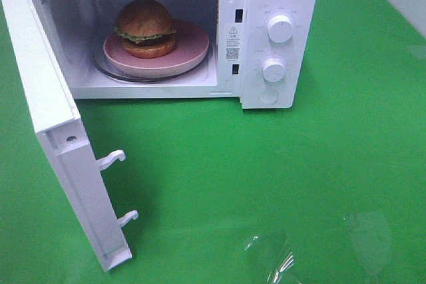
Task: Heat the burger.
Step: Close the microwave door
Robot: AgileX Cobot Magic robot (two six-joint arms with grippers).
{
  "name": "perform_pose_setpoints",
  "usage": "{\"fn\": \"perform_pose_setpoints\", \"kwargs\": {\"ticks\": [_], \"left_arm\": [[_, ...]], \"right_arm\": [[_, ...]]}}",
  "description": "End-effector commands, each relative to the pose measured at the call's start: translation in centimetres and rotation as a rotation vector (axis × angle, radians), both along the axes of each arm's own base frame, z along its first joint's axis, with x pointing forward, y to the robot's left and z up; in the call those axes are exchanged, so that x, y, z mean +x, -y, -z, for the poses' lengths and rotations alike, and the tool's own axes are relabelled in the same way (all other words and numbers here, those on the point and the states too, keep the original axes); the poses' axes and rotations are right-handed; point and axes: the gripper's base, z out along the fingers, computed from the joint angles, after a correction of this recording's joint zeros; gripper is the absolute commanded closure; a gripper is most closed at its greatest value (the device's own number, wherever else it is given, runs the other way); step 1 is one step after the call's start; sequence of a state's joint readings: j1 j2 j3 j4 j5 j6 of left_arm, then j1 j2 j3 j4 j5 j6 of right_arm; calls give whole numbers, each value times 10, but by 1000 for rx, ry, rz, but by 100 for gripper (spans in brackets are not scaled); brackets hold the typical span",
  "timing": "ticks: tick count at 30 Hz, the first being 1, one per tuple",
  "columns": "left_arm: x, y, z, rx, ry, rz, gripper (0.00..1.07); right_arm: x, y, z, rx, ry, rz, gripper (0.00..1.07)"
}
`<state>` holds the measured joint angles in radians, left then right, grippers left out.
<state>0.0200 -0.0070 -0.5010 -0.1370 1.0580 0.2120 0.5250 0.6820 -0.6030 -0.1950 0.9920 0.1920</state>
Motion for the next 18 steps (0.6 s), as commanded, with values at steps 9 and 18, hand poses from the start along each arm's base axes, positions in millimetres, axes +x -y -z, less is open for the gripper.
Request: {"fn": "perform_pose_setpoints", "kwargs": {"ticks": [9, 18], "left_arm": [[-2, 0, -1, -2, 29, 5, 9], [-2, 0, -1, -2, 29, 5, 9]], "right_arm": [[-36, 34, 2, 122, 173, 274, 34], [-82, 47, -2, 173, 428, 410, 34]]}}
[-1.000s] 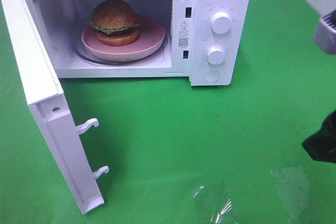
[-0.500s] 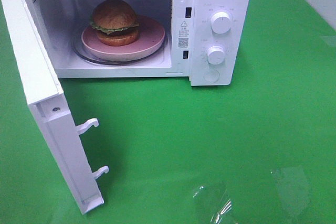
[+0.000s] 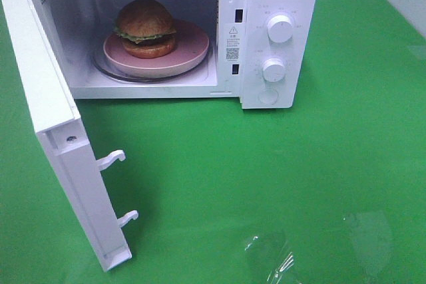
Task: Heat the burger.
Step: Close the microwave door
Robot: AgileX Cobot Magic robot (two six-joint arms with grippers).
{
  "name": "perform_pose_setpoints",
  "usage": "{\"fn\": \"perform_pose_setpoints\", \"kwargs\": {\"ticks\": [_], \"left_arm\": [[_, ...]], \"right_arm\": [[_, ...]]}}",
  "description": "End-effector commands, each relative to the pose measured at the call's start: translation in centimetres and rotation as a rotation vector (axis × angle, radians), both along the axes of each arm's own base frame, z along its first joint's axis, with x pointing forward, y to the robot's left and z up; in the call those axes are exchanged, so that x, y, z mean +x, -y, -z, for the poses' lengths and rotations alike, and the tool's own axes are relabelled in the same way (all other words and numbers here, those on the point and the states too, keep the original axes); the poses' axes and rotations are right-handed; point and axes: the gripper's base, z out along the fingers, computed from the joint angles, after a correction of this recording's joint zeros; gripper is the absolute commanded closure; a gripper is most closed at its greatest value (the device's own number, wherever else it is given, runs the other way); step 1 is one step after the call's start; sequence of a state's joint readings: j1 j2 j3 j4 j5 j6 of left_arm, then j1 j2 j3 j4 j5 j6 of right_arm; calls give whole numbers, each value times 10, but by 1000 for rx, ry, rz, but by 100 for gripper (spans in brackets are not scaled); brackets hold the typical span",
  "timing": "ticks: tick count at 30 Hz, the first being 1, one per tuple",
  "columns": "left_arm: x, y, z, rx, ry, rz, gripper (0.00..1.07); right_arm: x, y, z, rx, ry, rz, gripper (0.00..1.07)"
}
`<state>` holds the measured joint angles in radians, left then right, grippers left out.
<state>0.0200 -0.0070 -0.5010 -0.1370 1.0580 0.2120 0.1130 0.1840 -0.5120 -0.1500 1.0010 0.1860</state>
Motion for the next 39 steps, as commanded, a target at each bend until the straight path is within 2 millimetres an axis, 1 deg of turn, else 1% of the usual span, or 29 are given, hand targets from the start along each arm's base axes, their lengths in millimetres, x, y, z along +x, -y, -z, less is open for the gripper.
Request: {"fn": "perform_pose_setpoints", "kwargs": {"ticks": [1, 3, 5, 9, 39], "left_arm": [[-2, 0, -1, -2, 29, 5, 9], [-2, 0, -1, -2, 29, 5, 9], [-2, 0, -1, -2, 29, 5, 9], [-2, 0, -1, -2, 29, 5, 9], [-2, 0, -1, -3, 28, 4, 9]], "right_arm": [[-11, 1, -1, 0, 61, 21, 34], [-15, 1, -1, 3, 84, 28, 34], [-29, 3, -1, 8, 177, 48, 34], [-34, 3, 0, 9, 207, 60, 34], [-34, 3, 0, 16, 208, 69, 34]]}}
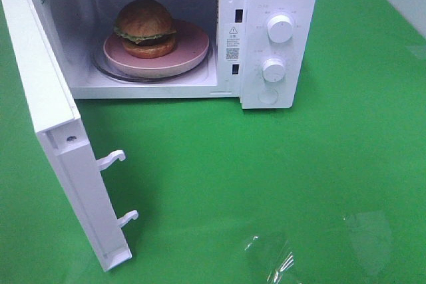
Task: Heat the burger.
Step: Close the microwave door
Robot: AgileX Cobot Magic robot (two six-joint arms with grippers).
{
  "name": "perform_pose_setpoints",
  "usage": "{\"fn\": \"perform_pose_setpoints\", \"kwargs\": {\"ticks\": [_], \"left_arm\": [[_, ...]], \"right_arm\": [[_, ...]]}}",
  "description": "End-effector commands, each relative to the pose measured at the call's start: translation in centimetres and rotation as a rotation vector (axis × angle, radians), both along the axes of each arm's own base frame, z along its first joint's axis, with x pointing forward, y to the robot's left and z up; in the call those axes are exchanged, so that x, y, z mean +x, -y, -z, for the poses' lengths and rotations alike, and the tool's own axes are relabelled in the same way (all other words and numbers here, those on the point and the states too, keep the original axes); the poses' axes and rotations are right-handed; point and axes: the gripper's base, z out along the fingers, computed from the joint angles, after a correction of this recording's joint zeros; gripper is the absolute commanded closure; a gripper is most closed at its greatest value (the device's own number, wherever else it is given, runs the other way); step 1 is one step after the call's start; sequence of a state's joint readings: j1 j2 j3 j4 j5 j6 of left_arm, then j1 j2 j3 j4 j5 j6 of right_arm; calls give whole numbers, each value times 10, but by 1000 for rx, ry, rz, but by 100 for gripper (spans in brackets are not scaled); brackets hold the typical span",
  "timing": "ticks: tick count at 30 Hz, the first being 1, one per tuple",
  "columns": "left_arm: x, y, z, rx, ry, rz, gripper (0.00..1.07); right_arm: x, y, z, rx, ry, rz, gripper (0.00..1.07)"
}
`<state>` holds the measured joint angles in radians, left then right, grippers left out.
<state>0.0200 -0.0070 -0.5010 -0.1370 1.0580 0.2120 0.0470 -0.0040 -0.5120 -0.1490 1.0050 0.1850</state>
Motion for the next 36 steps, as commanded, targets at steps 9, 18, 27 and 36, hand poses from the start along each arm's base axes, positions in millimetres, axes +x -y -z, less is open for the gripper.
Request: {"fn": "perform_pose_setpoints", "kwargs": {"ticks": [9, 18, 27, 36], "left_arm": [[-2, 0, -1, -3, 28, 4, 9], [-2, 0, -1, -3, 28, 4, 9], [-2, -2, -1, 7, 29, -11, 10], [4, -7, -20, -38, 156, -88, 32]], "right_arm": [[-4, 0, 0, 0, 25, 4, 34], [-4, 0, 0, 0, 25, 4, 34], [-4, 0, 0, 0, 25, 4, 34], [-4, 0, 0, 0, 25, 3, 34]]}}
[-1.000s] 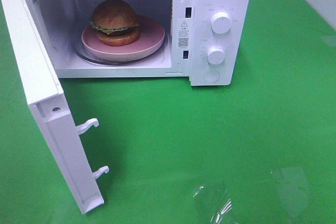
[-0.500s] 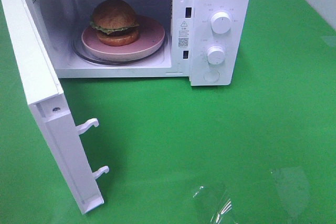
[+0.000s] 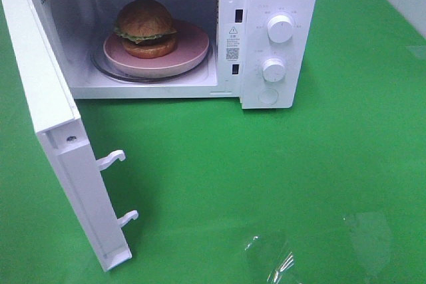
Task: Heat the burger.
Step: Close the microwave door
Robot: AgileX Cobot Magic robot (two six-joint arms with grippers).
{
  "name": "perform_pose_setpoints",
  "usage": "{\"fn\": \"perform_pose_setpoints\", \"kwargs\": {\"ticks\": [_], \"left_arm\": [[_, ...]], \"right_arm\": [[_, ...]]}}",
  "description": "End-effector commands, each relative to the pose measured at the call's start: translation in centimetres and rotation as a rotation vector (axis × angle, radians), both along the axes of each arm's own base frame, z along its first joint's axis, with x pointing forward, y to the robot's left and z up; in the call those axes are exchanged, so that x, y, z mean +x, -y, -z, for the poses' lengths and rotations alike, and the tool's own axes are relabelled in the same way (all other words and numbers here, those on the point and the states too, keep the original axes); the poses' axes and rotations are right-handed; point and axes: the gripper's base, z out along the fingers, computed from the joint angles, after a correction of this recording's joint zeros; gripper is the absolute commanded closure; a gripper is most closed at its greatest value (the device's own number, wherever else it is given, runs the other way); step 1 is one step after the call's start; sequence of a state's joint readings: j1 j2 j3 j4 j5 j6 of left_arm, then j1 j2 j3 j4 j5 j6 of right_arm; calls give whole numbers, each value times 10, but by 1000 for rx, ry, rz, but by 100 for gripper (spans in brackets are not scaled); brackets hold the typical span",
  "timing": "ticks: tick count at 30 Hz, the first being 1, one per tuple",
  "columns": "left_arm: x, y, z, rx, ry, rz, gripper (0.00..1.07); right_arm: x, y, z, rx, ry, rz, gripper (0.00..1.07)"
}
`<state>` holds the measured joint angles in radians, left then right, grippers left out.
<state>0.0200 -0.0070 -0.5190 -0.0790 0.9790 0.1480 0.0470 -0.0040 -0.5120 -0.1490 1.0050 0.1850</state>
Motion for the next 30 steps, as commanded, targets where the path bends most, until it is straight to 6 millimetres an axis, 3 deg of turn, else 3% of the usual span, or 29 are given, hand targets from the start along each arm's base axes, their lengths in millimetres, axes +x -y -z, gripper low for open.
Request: {"fn": "perform_pose_setpoints", "kwargs": {"ticks": [1, 2, 3, 4, 5, 6, 7, 8, 9, 10, 13, 15, 20, 22, 30], "left_arm": [[6, -2, -10, -24, 75, -27, 38], [6, -2, -10, -24, 75, -27, 38], [13, -4, -14, -11, 83, -37, 53], [13, -4, -14, -11, 83, -37, 53], [19, -5, -16, 4, 90, -46, 66], [19, -5, -16, 4, 90, -46, 66], [28, -6, -19, 22, 93, -56, 81], [32, -6, -21, 22, 93, -56, 90], [32, -6, -21, 22, 93, -56, 90], [41, -7, -23, 22, 96, -56, 107], [49, -7, -25, 23, 120, -56, 107], [66, -7, -22, 22, 177, -57, 107], [79, -7, -15, 26, 229, -56, 107], [97, -7, 1, 27, 268, -56, 107], [121, -8, 27, 18, 354, -59, 107]], "right_arm": [[-4, 0, 0, 0, 25, 3, 34], [-4, 0, 0, 0, 25, 3, 34], [-4, 0, 0, 0, 25, 3, 34], [-4, 0, 0, 0, 25, 3, 34], [-4, 0, 0, 0, 25, 3, 34], [-4, 0, 0, 0, 25, 3, 34], [-4, 0, 0, 0, 25, 3, 34], [-4, 0, 0, 0, 25, 3, 34], [-4, 0, 0, 0, 25, 3, 34], [-4, 0, 0, 0, 25, 3, 34], [-4, 0, 0, 0, 25, 3, 34], [-4, 0, 0, 0, 25, 3, 34], [-4, 0, 0, 0, 25, 3, 34], [-4, 0, 0, 0, 25, 3, 34], [-4, 0, 0, 0, 25, 3, 34]]}}
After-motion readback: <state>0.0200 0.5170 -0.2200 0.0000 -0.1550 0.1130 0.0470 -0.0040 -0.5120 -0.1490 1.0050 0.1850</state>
